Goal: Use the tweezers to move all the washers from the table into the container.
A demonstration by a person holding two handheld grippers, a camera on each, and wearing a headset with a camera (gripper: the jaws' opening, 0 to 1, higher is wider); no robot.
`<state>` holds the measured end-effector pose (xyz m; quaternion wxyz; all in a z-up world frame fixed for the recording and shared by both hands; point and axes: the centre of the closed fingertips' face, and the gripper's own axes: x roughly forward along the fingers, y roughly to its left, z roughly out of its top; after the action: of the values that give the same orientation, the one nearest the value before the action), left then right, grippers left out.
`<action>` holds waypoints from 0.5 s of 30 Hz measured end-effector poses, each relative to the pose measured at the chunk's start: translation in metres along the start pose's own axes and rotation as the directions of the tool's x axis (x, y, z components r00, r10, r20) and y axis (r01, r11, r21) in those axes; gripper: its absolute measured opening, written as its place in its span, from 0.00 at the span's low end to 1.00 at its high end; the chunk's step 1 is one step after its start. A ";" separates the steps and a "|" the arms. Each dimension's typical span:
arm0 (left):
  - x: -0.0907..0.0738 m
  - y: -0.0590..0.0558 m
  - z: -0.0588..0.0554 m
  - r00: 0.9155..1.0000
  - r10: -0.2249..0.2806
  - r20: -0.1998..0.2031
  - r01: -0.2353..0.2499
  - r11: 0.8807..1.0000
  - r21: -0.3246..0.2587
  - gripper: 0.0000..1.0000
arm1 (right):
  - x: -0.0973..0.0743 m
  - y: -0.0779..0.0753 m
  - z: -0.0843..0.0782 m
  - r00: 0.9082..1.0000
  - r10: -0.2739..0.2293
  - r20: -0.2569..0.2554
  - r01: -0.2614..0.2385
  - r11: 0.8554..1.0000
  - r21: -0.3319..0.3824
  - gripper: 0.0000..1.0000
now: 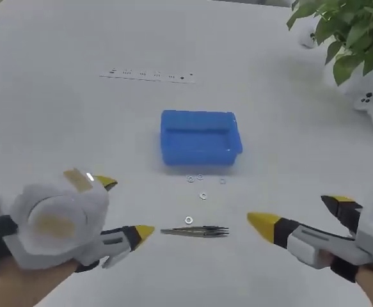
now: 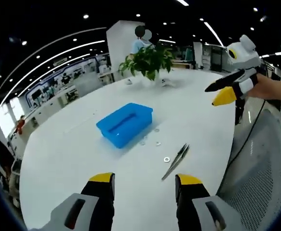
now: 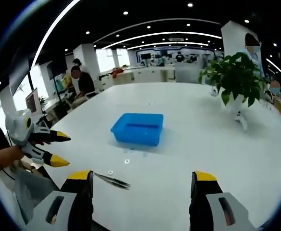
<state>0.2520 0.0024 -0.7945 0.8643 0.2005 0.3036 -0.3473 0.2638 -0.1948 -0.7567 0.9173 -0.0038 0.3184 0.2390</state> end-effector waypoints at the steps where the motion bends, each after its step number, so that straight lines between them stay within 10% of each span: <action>1: 0.004 -0.003 -0.001 1.000 -0.018 -0.006 0.018 1.000 0.006 0.43 | 0.000 -0.001 -0.001 1.000 -0.002 -0.005 0.002 1.000 0.000 0.82; 12: 0.043 -0.022 -0.014 0.983 -0.143 -0.112 0.162 0.971 0.176 0.13 | -0.001 -0.004 -0.011 0.999 -0.006 -0.035 0.007 1.000 0.013 0.81; 15: 0.053 -0.029 -0.024 0.968 -0.191 -0.160 0.216 0.963 0.161 0.18 | -0.001 -0.004 -0.011 1.000 -0.004 -0.031 0.005 1.000 0.023 0.81</action>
<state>0.2522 -0.0298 -0.8516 0.7786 0.2687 0.3518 -0.4448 0.2583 -0.2003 -0.7653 0.9127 0.0022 0.3354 0.2332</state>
